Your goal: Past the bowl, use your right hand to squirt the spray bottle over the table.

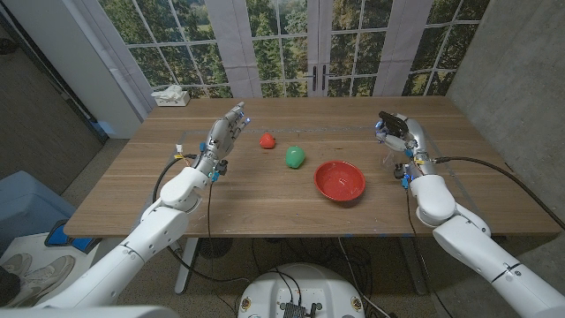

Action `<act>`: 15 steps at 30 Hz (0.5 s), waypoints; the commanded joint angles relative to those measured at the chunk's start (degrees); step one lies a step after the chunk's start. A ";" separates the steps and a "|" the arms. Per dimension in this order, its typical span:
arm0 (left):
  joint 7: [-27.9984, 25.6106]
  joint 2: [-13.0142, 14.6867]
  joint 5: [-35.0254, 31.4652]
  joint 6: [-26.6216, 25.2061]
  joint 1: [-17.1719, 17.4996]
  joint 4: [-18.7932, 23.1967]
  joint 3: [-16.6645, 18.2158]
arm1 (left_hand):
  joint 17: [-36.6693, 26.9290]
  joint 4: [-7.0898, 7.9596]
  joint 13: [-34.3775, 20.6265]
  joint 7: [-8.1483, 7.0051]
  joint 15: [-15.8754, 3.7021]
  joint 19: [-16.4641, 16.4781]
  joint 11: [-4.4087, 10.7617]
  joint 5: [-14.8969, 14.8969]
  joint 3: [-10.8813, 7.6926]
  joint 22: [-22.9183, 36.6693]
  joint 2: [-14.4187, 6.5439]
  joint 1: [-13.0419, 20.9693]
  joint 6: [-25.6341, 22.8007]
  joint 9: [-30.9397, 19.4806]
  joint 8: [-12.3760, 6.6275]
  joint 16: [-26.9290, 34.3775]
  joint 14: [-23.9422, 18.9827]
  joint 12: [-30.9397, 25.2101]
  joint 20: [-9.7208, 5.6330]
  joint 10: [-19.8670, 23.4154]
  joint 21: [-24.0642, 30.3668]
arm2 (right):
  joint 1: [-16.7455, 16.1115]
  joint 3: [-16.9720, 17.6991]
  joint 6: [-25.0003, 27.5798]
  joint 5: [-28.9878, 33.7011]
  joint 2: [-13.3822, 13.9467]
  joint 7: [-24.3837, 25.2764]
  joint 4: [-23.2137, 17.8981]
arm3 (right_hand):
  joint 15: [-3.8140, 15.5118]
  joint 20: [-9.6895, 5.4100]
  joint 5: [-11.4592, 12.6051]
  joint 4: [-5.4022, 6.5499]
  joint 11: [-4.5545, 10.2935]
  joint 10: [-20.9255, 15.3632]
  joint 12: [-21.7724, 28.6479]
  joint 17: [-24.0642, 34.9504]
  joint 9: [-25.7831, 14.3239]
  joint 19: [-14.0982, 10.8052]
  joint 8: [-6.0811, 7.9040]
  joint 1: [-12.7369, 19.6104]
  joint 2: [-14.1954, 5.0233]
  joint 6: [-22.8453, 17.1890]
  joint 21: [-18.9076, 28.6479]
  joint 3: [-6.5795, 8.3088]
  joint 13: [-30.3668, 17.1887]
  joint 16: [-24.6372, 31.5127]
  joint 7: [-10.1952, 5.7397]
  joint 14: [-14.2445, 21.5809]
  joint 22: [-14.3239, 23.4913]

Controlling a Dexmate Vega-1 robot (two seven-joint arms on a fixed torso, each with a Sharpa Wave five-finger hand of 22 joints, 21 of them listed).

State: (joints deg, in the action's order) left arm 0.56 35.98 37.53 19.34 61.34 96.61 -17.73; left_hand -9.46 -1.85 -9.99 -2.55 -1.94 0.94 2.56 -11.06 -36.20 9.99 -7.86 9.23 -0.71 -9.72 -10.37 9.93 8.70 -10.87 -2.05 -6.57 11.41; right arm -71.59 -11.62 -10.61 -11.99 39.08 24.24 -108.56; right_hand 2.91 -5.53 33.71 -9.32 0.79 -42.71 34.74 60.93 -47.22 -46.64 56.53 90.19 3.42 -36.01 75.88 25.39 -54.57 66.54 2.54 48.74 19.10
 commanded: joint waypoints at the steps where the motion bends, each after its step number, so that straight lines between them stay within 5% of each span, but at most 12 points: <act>1: -0.30 0.17 -0.45 -0.09 0.14 0.69 -0.15 | -0.13 -0.21 -0.13 -0.25 -2.13 -0.02 0.31 0.10 -0.18 0.11 -2.20 0.15 -0.17 -0.25 0.03 0.19 0.36 -0.15 -1.30 -0.42 -0.08 | -2.28 2.51 -0.10 -4.92 4.87 -8.15 -2.79 | 9.00 -7.40 0.05 -0.02 -0.20 -0.17 -0.16 10.16 -0.28 0.48 -0.09 3.48 -3.84 0.01 11.18 -0.12 -0.24 22.00 0.07 3.10 0.23; 15: -0.27 0.45 -0.71 -0.58 -0.28 1.10 -0.27 | -0.12 -0.33 -0.13 -0.30 -2.17 -0.02 0.29 0.11 -0.06 0.12 -2.08 0.14 -0.18 -0.25 0.02 0.19 0.33 -0.13 -1.29 -0.46 -0.08 | -3.30 4.82 3.46 -9.34 10.17 -15.00 -5.77 | 8.98 -7.43 -0.17 -0.12 -0.31 -0.24 -0.27 10.21 -0.63 0.74 -0.12 3.52 -3.94 0.10 11.10 -0.08 -0.63 22.05 0.07 2.64 0.30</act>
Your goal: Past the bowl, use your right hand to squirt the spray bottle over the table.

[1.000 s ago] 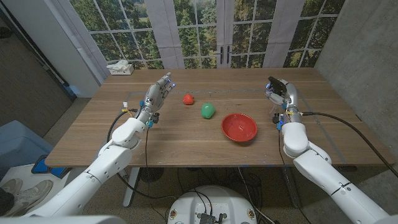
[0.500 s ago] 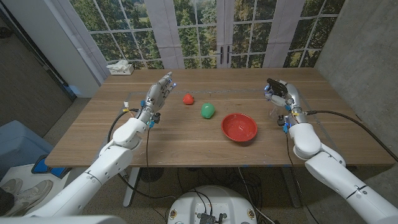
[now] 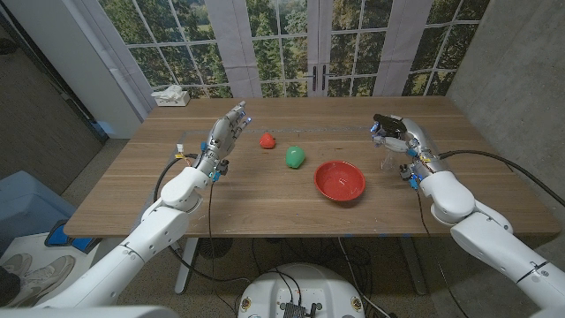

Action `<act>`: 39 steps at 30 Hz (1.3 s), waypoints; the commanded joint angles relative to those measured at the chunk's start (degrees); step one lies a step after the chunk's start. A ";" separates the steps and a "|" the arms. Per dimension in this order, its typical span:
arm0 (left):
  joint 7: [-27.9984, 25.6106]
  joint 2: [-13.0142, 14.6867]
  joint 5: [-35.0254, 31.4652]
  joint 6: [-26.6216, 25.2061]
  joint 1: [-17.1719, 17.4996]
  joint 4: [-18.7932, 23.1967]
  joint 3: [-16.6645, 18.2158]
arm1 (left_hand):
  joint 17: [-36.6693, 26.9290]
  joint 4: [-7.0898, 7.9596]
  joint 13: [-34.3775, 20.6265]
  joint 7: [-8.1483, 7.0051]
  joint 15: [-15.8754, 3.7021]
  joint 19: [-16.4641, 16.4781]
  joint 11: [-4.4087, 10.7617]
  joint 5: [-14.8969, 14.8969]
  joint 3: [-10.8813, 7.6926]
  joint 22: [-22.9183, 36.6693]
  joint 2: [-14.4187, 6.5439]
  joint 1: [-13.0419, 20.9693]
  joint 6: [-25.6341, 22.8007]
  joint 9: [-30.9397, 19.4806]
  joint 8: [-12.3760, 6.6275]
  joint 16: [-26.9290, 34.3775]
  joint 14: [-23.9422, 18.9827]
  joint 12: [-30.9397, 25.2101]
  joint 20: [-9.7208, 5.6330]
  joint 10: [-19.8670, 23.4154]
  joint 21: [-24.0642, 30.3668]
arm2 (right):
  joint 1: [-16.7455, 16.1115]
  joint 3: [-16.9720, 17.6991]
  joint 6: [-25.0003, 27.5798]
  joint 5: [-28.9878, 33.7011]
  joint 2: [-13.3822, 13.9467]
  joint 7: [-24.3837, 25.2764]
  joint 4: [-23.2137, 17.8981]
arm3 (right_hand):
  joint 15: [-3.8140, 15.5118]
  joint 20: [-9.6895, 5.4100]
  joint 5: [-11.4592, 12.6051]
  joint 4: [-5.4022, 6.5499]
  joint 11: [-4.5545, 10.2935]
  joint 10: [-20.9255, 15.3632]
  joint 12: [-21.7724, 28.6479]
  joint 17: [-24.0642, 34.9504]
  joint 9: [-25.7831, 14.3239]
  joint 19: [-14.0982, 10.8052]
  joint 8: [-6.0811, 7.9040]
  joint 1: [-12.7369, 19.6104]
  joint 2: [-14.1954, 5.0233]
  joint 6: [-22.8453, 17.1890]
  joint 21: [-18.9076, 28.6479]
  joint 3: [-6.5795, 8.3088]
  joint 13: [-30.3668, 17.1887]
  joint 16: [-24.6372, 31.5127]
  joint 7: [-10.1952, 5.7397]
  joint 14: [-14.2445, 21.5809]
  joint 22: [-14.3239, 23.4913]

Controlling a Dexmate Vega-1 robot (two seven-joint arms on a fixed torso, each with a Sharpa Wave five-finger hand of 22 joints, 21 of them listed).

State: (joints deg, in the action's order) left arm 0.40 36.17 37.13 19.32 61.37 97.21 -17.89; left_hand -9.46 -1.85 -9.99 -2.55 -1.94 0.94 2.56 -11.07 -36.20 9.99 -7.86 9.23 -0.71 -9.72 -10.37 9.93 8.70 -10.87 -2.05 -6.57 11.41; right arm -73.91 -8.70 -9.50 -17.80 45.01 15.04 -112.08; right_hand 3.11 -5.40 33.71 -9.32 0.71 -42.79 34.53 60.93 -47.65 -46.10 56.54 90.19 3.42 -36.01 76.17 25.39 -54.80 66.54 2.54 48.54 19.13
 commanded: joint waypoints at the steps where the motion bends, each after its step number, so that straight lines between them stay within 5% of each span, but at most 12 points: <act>1: -0.20 0.23 -0.34 -0.58 -0.32 0.55 -0.11 | -0.12 -0.34 -0.13 -0.31 -2.16 -0.02 0.31 0.12 -0.05 0.11 -2.08 0.14 -0.20 -0.25 0.02 0.19 0.33 -0.15 -1.30 -0.42 -0.09 | -1.03 1.97 2.67 -3.65 4.59 -6.13 -2.48 | 8.79 -7.56 -0.17 -0.16 -0.34 -0.18 -0.09 10.22 -0.11 0.34 -0.17 3.54 -3.91 0.05 10.71 -0.06 -0.37 22.05 0.09 2.79 0.19; 39: -0.98 -0.05 -0.45 -1.34 -0.08 1.45 -0.55 | -0.10 -0.71 -0.13 -0.36 -2.16 -0.13 0.30 0.15 0.22 0.11 -1.91 0.12 -0.19 -0.24 0.03 0.14 0.42 -0.13 -1.29 -0.47 -0.13 | 0.19 2.83 15.09 -3.85 16.16 -13.90 -10.66 | 8.79 -7.58 -0.77 -0.11 -0.38 -0.32 -0.73 10.25 -0.31 1.34 -0.52 3.48 -4.01 -0.48 10.18 -0.18 -1.30 22.27 -0.05 2.07 -0.47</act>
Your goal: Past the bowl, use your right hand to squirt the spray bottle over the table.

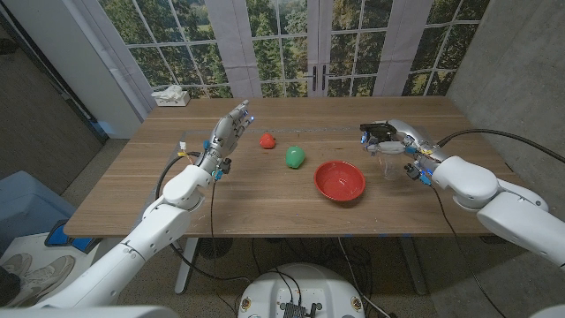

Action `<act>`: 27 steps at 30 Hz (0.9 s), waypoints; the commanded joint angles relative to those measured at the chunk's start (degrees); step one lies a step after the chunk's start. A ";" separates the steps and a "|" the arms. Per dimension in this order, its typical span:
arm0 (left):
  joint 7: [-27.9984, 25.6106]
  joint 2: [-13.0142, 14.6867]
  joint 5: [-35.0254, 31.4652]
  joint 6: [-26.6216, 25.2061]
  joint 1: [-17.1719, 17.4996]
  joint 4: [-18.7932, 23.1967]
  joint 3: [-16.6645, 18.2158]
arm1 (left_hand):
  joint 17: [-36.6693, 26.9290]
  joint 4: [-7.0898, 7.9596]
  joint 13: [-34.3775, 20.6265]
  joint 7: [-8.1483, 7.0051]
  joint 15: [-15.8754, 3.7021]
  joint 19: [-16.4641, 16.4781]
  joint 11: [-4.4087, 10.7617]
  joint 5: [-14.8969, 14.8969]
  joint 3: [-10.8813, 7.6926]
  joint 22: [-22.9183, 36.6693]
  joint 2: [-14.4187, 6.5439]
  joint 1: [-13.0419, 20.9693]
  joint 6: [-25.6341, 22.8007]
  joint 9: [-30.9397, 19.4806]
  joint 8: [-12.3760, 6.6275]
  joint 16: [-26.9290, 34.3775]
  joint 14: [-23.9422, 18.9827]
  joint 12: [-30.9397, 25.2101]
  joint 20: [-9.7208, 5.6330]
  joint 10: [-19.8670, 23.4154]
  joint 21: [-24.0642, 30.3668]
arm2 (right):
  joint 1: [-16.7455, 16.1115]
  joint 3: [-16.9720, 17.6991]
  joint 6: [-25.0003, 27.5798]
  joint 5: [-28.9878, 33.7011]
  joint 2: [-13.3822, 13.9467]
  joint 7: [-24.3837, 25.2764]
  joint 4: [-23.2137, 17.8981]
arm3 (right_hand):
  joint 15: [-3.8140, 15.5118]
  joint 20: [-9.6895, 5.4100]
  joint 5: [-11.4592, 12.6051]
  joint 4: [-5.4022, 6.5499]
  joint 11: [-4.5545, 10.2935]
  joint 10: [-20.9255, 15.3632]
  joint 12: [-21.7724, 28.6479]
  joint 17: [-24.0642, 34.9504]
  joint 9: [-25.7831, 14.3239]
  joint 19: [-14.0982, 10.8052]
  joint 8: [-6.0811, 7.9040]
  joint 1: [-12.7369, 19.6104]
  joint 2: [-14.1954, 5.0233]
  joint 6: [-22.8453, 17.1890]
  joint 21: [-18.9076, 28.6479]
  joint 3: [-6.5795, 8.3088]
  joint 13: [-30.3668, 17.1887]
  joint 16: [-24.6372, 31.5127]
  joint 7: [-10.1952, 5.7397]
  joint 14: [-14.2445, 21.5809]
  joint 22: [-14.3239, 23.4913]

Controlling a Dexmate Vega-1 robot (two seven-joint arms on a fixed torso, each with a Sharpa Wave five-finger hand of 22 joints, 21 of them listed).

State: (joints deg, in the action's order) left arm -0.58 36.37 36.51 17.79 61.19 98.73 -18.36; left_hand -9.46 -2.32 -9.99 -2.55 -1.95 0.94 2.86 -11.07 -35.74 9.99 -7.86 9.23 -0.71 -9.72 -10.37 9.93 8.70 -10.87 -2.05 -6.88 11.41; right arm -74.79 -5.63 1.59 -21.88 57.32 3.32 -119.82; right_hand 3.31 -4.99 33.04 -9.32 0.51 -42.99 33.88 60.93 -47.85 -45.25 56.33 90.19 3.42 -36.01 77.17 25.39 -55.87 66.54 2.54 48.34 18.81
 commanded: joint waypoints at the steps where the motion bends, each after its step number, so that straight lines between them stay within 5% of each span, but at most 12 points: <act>1: -0.08 -0.25 0.12 0.17 0.14 -0.03 -0.08 | -0.10 -0.25 -0.13 -0.32 -2.14 -0.13 -0.02 0.15 -0.24 0.11 -1.92 0.12 -0.20 -0.24 0.03 0.14 0.43 -0.13 -1.31 -0.16 -0.13 | 1.20 -0.27 4.50 0.16 4.11 -2.29 -3.16 | 8.56 -8.01 -0.15 -0.07 -0.13 -0.12 -0.09 10.28 -0.35 0.54 -0.24 3.38 -3.97 -0.36 9.12 -0.22 -0.29 22.26 -0.07 2.13 -0.27; 15: -0.36 -0.23 -0.10 -0.04 0.15 0.17 -0.17 | -0.10 -0.34 -0.13 -0.37 -2.18 -0.13 0.00 0.15 -0.17 0.11 -1.96 0.11 -0.25 -0.24 0.02 0.14 0.47 -0.13 -1.27 -0.16 -0.12 | 4.62 -2.66 10.16 -0.18 8.27 -5.71 -6.13 | 8.61 -8.01 -0.61 -0.09 -0.11 -0.41 -0.44 10.29 -0.23 0.88 -0.49 3.34 -4.03 -0.45 8.98 -0.38 -0.25 22.36 -0.06 1.67 -0.81; 27: -0.62 -0.22 -0.14 0.20 0.53 0.44 0.01 | -0.11 -0.42 -0.13 -0.34 -2.15 -0.14 -0.01 0.14 -0.13 0.11 -2.01 0.12 -0.27 -0.24 0.02 0.15 0.46 -0.12 -1.26 -0.20 -0.12 | 6.45 -4.23 11.80 -0.47 9.28 -5.79 -6.79 | 8.66 -7.95 -1.10 -0.10 0.09 -1.12 -1.39 10.28 1.63 0.97 -1.24 3.00 -3.47 -2.08 9.60 -0.98 1.11 22.47 0.39 1.92 -0.78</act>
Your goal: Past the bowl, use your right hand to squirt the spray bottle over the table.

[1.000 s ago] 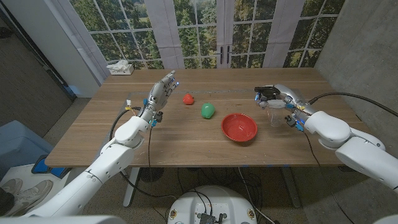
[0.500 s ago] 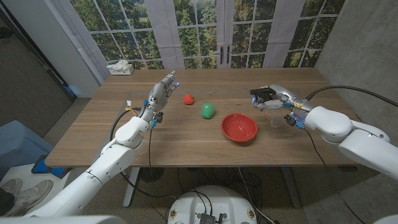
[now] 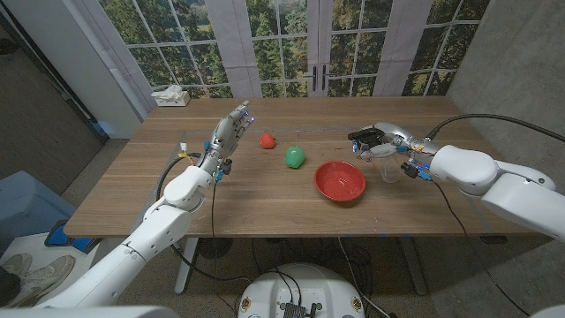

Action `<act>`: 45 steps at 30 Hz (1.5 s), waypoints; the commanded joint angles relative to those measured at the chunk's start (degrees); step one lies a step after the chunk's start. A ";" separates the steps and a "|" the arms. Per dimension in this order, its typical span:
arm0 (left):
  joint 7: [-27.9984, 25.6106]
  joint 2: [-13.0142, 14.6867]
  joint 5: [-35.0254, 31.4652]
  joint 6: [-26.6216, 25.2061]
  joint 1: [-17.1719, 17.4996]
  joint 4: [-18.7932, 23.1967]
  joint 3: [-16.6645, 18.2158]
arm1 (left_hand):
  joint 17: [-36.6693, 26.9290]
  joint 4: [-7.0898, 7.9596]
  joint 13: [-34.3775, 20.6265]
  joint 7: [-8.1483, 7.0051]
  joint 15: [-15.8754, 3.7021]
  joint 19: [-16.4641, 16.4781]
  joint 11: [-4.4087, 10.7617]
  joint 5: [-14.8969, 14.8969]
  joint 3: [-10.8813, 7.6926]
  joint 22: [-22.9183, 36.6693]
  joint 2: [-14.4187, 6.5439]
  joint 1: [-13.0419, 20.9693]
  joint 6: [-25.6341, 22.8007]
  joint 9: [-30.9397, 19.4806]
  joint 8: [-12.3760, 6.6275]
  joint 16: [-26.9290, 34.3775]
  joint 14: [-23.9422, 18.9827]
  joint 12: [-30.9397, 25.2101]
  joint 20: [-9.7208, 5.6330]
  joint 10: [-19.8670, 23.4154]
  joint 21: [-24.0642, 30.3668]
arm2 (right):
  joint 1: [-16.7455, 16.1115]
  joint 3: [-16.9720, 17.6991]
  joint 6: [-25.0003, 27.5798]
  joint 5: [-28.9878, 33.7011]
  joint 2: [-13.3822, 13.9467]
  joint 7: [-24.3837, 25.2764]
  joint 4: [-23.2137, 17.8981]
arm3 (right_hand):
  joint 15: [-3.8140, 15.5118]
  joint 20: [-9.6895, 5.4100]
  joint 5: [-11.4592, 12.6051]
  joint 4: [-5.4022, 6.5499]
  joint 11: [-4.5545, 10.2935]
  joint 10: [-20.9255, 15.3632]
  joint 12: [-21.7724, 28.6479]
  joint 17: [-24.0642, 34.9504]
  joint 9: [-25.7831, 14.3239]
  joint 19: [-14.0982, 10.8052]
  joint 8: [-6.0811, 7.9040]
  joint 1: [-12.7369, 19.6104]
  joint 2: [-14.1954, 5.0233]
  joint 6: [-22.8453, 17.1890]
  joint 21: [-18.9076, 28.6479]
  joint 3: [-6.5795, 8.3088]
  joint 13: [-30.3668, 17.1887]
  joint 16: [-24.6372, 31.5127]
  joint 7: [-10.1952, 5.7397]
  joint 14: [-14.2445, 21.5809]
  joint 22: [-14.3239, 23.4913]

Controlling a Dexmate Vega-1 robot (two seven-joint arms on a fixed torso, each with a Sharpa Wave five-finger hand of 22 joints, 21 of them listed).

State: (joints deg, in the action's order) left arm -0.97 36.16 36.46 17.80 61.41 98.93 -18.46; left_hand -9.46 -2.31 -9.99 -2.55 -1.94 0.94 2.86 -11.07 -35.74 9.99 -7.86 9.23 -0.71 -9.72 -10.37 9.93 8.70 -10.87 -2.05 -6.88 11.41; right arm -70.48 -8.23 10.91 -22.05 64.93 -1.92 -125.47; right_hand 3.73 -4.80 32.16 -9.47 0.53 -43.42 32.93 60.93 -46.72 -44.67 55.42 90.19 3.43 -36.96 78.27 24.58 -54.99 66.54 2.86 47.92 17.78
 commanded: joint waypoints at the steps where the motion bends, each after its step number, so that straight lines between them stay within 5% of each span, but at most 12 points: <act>1: -0.33 -0.05 -0.17 0.28 0.37 0.25 0.12 | -0.10 -0.42 -0.13 -0.30 -2.16 -0.15 0.00 0.14 -0.13 0.11 -2.02 0.12 -0.23 -0.24 0.03 0.15 0.46 -0.11 -1.28 -0.22 -0.13 | 3.14 -2.07 3.82 -0.65 2.40 -1.70 -1.45 | 8.18 -8.14 -0.21 0.07 0.13 -1.05 -0.53 10.29 0.76 0.30 -0.49 2.85 -3.31 -1.19 8.67 -0.22 0.55 22.46 0.24 2.32 0.43; 9: -0.41 0.08 -0.09 0.49 0.87 0.53 0.33 | -0.10 -0.50 -0.13 -0.33 -2.21 -0.16 0.01 0.15 -0.10 0.11 -1.98 0.13 -0.27 -0.24 0.02 0.14 0.47 -0.09 -1.27 -0.30 -0.13 | 4.90 -3.55 7.11 0.03 3.42 -0.85 -2.90 | 7.90 -8.19 1.07 0.55 1.74 -4.71 -1.51 11.09 2.40 -3.06 -1.27 0.25 -2.13 -3.01 8.14 0.29 4.28 25.13 0.48 3.89 4.58; 14: -0.69 0.24 -0.33 0.48 1.12 0.80 0.44 | -0.09 -0.60 -0.13 -0.35 -2.25 -0.16 -0.07 0.17 -0.07 0.11 -1.89 0.15 -0.21 -0.24 0.05 0.12 0.51 -0.08 -1.32 -0.32 -0.13 | 6.24 -4.58 9.01 0.30 4.04 -0.89 -3.63 | 7.99 -8.13 2.91 0.26 2.86 -8.08 -2.44 11.33 -2.05 -7.65 1.16 -1.22 -0.53 -4.14 6.01 0.34 8.53 25.57 -0.09 7.74 9.93; 16: -0.68 0.41 -0.29 0.32 1.21 0.99 0.50 | -0.07 -0.72 -0.13 -0.42 -2.20 -0.19 -0.02 0.19 -0.01 0.10 -1.72 0.16 -0.15 -0.23 0.07 0.09 0.57 -0.08 -1.37 -0.33 -0.15 | 5.80 -4.40 7.85 0.43 3.73 -0.16 -3.27 | 8.00 -8.16 4.07 0.41 3.10 -9.86 -2.95 11.35 -6.10 -10.20 3.89 -2.04 0.24 -6.06 4.39 0.06 10.94 25.55 0.20 9.78 11.74; 20: -0.64 0.51 -0.26 0.33 1.33 1.12 0.58 | -0.06 -0.96 -0.12 -0.61 -2.28 -0.23 0.10 0.24 0.06 0.09 -1.48 0.22 0.01 -0.23 0.13 0.02 0.74 -0.02 -1.38 -0.50 -0.17 | 5.31 -4.19 6.22 0.16 3.27 0.47 -2.61 | 8.08 -8.14 5.07 0.39 3.40 -12.27 -2.41 11.37 -6.98 -11.95 5.06 -2.56 0.92 -8.85 3.48 -0.14 12.04 25.62 0.64 11.87 12.95; 23: -0.83 0.59 -0.28 0.28 1.50 1.24 0.72 | -0.06 -1.05 -0.12 -0.65 -2.30 -0.24 0.06 0.25 0.07 0.08 -1.43 0.24 0.04 -0.22 0.14 0.01 0.77 -0.01 -1.39 -0.54 -0.18 | 3.72 -3.38 2.82 0.41 2.30 2.07 -1.65 | 7.99 -8.16 7.23 0.39 3.06 -13.43 -0.49 11.34 -11.27 -13.50 8.07 -3.33 2.00 -11.58 1.79 0.20 10.21 25.48 1.18 14.18 14.52; 24: -0.93 0.59 -0.35 0.31 1.55 1.27 0.75 | -0.05 -1.07 -0.12 -0.67 -2.30 -0.26 0.06 0.25 0.08 0.08 -1.41 0.25 0.03 -0.22 0.13 0.01 0.78 0.00 -1.39 -0.56 -0.19 | 3.48 -3.11 1.67 0.08 2.19 1.68 -1.13 | 7.93 -8.21 9.61 0.56 3.30 -12.81 0.63 11.33 -20.93 -14.73 13.54 -4.45 2.66 -13.15 -0.62 0.41 8.30 25.35 3.07 15.08 15.67; 27: -0.90 0.62 -0.33 0.35 1.61 1.30 0.79 | -0.05 -1.17 -0.12 -0.72 -2.32 -0.31 0.12 0.27 0.09 0.08 -1.36 0.28 0.11 -0.22 0.16 -0.01 0.85 0.00 -1.39 -0.59 -0.21 | 3.16 -3.21 0.82 1.28 1.75 2.77 -0.99 | 7.98 -8.23 10.49 0.76 2.93 -13.04 1.41 11.34 -24.49 -15.50 18.51 -5.34 2.47 -15.99 -2.23 0.11 7.19 25.32 5.67 14.94 15.97; 29: -0.90 0.68 -0.25 0.19 1.61 1.30 0.83 | -0.05 -1.25 -0.12 -0.77 -2.35 -0.33 0.11 0.29 0.11 0.07 -1.30 0.31 0.18 -0.22 0.18 -0.01 0.86 0.01 -1.41 -0.62 -0.22 | 3.21 -3.27 0.49 1.44 1.62 2.67 -0.90 | 7.98 -8.22 10.82 0.80 2.76 -13.21 1.52 11.32 -24.56 -15.54 20.50 -5.63 2.19 -17.26 -2.64 0.30 7.02 25.30 6.48 14.76 16.57; 38: -0.49 0.64 0.00 0.43 1.48 0.99 0.93 | -0.04 -1.58 -0.11 -0.87 -2.36 -0.37 0.19 0.34 0.16 0.05 -1.07 0.41 0.25 -0.21 0.18 0.00 0.89 0.02 -1.42 -0.68 -0.25 | 5.02 -4.74 3.09 2.34 1.99 1.82 -2.09 | 8.02 -8.29 11.51 0.56 1.65 -13.10 1.36 11.36 -24.53 -15.63 25.88 -6.18 1.94 -18.95 -4.71 1.16 6.87 25.37 5.93 13.62 17.77; 45: -0.22 0.51 0.21 0.54 1.32 0.55 0.91 | -0.04 -1.87 -0.11 -0.90 -2.35 -0.38 0.25 0.38 0.19 0.03 -0.96 0.51 0.27 -0.21 0.16 0.02 0.88 0.00 -1.38 -0.67 -0.26 | 6.00 -5.29 4.45 2.60 2.34 1.41 -2.55 | 8.03 -8.30 11.60 0.40 1.15 -13.22 1.23 11.39 -24.51 -15.39 27.58 -6.09 1.85 -19.14 -5.51 1.60 6.93 25.39 5.66 12.97 18.30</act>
State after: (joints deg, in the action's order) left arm -1.63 36.76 36.33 18.17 62.88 100.06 -17.62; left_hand -9.34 -3.85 -9.99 -2.87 -2.25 0.73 3.17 -10.80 -35.51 9.86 -7.86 9.23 -0.40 -9.72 -10.37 9.93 9.01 -10.87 -1.84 -7.19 11.41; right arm -65.62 -12.58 14.21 -20.10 67.12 -0.25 -127.51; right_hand -1.08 1.42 43.26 -9.09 2.23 -56.59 34.16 60.00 -52.35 -51.81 66.54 84.04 5.49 -47.12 73.18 25.65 -48.05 66.51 1.52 52.74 29.56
